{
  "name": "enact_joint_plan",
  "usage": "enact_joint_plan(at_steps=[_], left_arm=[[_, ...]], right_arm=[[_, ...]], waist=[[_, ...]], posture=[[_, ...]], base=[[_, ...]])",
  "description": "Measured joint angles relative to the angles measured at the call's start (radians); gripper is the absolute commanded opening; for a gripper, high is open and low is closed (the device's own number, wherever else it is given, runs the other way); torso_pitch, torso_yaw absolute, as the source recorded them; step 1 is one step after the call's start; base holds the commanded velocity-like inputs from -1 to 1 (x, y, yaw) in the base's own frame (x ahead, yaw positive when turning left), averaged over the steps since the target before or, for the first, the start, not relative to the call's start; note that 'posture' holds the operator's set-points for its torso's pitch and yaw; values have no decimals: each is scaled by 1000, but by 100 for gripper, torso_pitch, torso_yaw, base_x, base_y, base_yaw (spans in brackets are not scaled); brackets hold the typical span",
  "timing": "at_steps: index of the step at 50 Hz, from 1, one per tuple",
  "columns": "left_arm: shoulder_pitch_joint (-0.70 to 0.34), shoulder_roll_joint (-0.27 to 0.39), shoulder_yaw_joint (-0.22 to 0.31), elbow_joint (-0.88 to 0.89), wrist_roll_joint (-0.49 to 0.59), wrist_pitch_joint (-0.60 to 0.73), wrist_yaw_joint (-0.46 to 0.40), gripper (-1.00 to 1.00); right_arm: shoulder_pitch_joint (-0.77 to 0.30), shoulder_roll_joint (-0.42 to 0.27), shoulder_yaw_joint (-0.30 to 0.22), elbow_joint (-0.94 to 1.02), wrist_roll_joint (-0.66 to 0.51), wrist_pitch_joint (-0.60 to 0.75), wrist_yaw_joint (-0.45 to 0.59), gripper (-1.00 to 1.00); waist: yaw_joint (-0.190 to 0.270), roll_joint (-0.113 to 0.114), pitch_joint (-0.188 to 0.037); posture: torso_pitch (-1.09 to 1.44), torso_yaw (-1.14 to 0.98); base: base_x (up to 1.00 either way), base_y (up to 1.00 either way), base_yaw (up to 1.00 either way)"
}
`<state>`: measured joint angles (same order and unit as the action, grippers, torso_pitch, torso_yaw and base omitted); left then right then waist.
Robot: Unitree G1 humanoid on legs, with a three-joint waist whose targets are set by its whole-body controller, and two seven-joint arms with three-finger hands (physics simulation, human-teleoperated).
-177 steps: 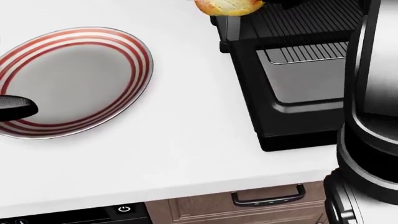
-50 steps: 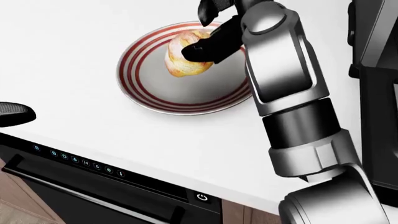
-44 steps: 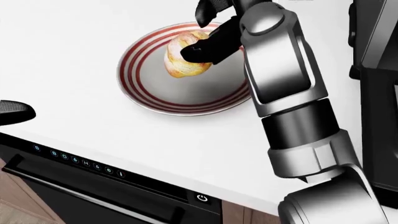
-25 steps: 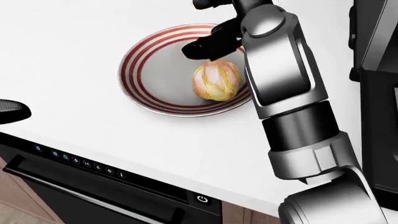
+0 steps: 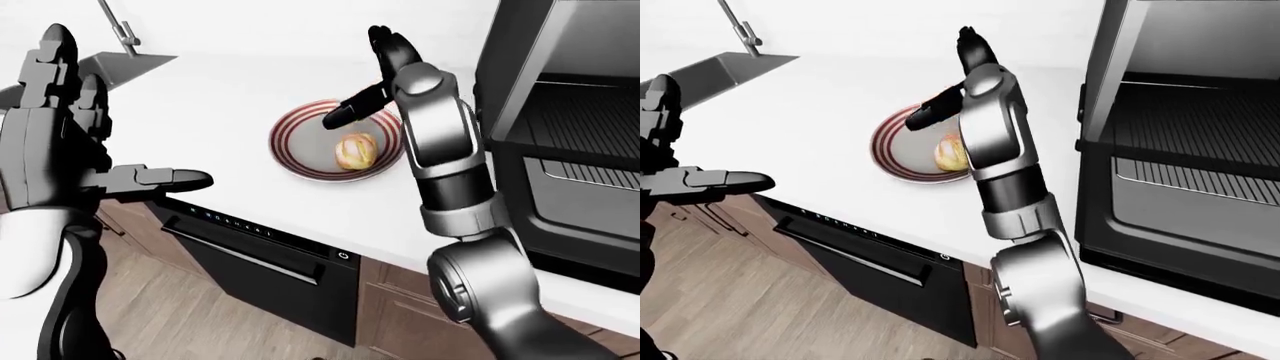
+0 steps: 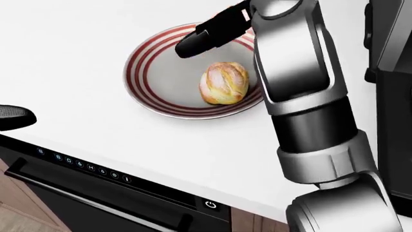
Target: Pick the bread from the rack and place it on the plate on the counter.
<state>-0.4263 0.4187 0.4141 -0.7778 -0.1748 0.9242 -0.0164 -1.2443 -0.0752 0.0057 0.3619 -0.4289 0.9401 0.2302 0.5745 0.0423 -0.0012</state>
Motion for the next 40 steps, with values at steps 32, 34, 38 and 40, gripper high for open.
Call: enact_joint_plan(at_steps=[32,34,38,40], left_arm=[[-17,36,43,-36,-27,48,-1,100],[-18,40,47,-38,-29,51,1,100],[-20,48,50,-49,-31,61,5,100],[-20,53,57,-52,-33,63,4,100]], right_arm=[[-90,-94,70,-669,-168,465,210,100],[-93,-108,69,-685,-188,473,227,100],[-79,-127,80,-726,-228,484,268,100],[-73,-138,86,-744,-247,494,294,100]], waist=[[3,-5,18],[3,-5,18],[2,-6,18],[1,-6,19]], posture=[[0,48],[0,48],[0,48],[0,48]], base=[[0,0,0],[0,0,0],[0,0,0],[0,0,0]])
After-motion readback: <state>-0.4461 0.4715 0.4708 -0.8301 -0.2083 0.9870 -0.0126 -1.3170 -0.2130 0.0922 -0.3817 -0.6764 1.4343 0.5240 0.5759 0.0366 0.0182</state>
